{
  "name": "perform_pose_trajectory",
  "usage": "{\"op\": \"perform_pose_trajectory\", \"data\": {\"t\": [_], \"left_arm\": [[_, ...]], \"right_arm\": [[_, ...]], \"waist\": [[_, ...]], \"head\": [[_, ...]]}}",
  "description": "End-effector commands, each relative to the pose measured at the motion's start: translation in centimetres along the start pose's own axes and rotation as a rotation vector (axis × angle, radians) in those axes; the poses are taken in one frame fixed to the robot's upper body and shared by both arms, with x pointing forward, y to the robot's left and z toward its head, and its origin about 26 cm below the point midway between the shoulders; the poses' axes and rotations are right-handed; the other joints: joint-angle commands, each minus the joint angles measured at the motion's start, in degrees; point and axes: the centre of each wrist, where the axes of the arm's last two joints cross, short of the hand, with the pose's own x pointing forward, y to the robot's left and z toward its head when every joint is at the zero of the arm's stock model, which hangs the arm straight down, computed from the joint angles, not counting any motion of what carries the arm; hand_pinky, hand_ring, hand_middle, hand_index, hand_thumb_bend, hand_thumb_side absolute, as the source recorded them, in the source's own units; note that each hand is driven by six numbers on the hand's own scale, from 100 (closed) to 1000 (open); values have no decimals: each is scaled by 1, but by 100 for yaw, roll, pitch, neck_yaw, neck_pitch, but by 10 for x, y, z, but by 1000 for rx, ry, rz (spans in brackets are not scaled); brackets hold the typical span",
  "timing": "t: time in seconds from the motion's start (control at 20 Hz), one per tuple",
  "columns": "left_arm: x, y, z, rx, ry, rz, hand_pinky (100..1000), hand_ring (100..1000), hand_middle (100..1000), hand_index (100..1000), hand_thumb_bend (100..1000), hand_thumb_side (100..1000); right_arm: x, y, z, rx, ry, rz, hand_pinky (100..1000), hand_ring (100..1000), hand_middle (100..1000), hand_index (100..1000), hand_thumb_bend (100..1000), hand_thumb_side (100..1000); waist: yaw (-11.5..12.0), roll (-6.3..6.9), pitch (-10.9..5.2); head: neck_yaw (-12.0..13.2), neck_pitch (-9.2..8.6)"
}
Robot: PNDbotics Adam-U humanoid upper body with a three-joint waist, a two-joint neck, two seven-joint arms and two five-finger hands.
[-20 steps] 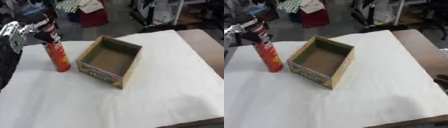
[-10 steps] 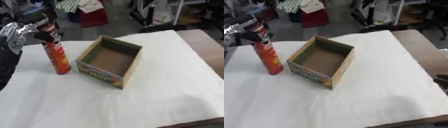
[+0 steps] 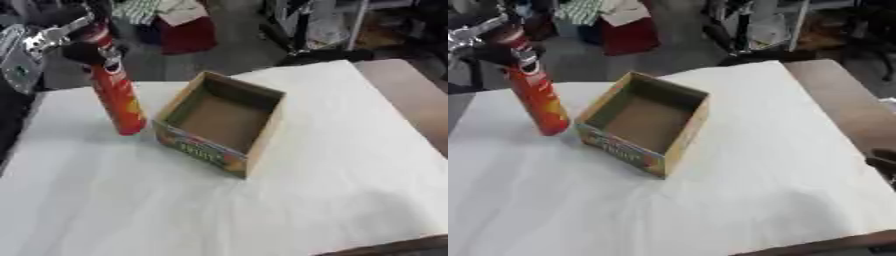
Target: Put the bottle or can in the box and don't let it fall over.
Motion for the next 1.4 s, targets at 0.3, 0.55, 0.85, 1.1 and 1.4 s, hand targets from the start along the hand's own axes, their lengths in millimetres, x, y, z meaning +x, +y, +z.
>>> {"op": "perform_pose_trajectory", "data": {"t": [0.3,0.55,0.85,1.1,1.4], "left_arm": [[41,42,-13,140,-146,-44,178,329,411,673,100,489],[66,31,-29,160,-241,5,174,326,413,676,100,510],[86,-6,-45,126,-305,67,228,386,478,726,100,560],[88,-37,-49,28,-303,39,527,596,686,840,176,636],[82,-41,-44,38,-309,-26,856,858,872,950,648,927]], "right_arm": [[5,-4,-4,10,-16,19,961,795,766,996,100,728],[5,-2,-6,22,-21,9,962,795,766,997,100,727],[6,2,-9,34,-31,-4,962,795,766,997,100,727],[6,2,-9,37,-34,-7,963,795,766,998,100,727],[6,1,-8,34,-30,-5,963,795,766,998,100,730]], "waist": [[-45,-10,-107],[-110,-20,-108],[-200,-45,-101],[-201,-46,-90],[-157,-46,-78]], "head": [[-4,-42],[46,-52],[96,-71],[76,-84],[33,-94]]}}
